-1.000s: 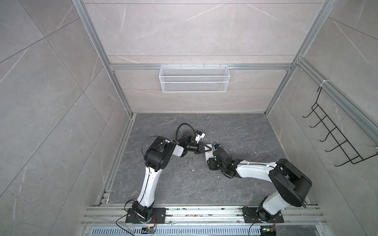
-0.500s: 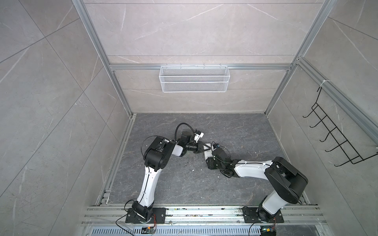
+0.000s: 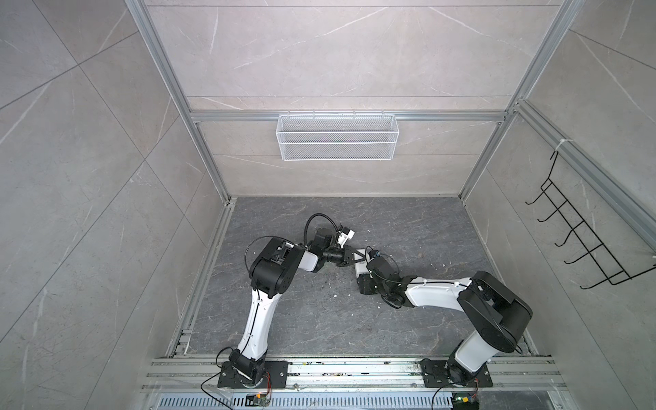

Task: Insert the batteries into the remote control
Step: 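Fit the white cover onto the remote's open battery compartment with the right gripper, then push the cover along the remote to slide it shut with the right gripper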

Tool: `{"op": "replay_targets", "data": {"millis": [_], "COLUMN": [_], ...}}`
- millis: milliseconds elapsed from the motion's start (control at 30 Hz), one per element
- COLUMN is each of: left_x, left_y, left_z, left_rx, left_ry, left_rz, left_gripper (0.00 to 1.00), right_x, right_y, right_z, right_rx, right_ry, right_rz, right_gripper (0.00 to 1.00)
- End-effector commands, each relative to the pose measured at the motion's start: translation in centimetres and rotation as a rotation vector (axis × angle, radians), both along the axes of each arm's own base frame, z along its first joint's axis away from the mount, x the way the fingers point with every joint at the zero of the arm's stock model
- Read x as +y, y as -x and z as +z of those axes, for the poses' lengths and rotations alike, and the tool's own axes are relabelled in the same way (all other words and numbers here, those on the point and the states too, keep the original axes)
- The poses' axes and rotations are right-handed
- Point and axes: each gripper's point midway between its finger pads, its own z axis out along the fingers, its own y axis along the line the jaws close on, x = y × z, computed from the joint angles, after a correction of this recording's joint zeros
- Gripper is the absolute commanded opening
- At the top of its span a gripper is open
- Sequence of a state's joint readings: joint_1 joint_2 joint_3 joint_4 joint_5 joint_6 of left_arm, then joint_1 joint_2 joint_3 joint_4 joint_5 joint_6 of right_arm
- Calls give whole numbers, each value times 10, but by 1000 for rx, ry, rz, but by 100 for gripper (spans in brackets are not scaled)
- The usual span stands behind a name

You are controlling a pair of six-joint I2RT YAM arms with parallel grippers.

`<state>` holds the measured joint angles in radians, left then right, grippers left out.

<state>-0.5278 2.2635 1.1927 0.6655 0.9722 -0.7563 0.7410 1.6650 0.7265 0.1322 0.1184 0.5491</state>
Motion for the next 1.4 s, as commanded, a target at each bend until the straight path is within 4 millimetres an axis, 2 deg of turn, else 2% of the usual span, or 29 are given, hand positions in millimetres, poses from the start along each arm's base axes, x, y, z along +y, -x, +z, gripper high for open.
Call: {"op": "replay_targets", "data": {"millis": [0, 167, 467, 667, 733, 933, 1000, 1233, 1367], "left_x": [-2, -2, -2, -2, -2, -3, -2, -2, -2], "left_y": [5, 5, 5, 5, 5, 5, 4, 5, 5], "left_z": [-12, -12, -13, -13, -13, -13, -13, -14, -15], "left_rx": [-15, -14, -14, -11, -12, -7, -8, -4, 0], "left_ry": [-50, -48, -49, -49, -50, -51, -51, -53, -55], "left_rz": [2, 0, 0, -1, 0, -1, 0, 1, 1], "left_gripper": [0, 0, 0, 0, 0, 0, 0, 0, 0], "right_x": [-3, -4, -11, -14, -15, -20, -23, -39, -35], "right_y": [7, 7, 9, 11, 11, 18, 23, 38, 34], "right_z": [-7, -4, 0, 5, 14, 60, 65, 29, 23], "right_rx": [33, 31, 22, 13, 1, -58, -49, 137, 145], "right_ry": [47, 49, 65, 62, 51, -41, -78, -260, -331], "right_rz": [17, 17, 7, -4, -9, -29, -59, -394, -453], "right_gripper": [63, 66, 79, 80, 80, 80, 80, 75, 71]}}
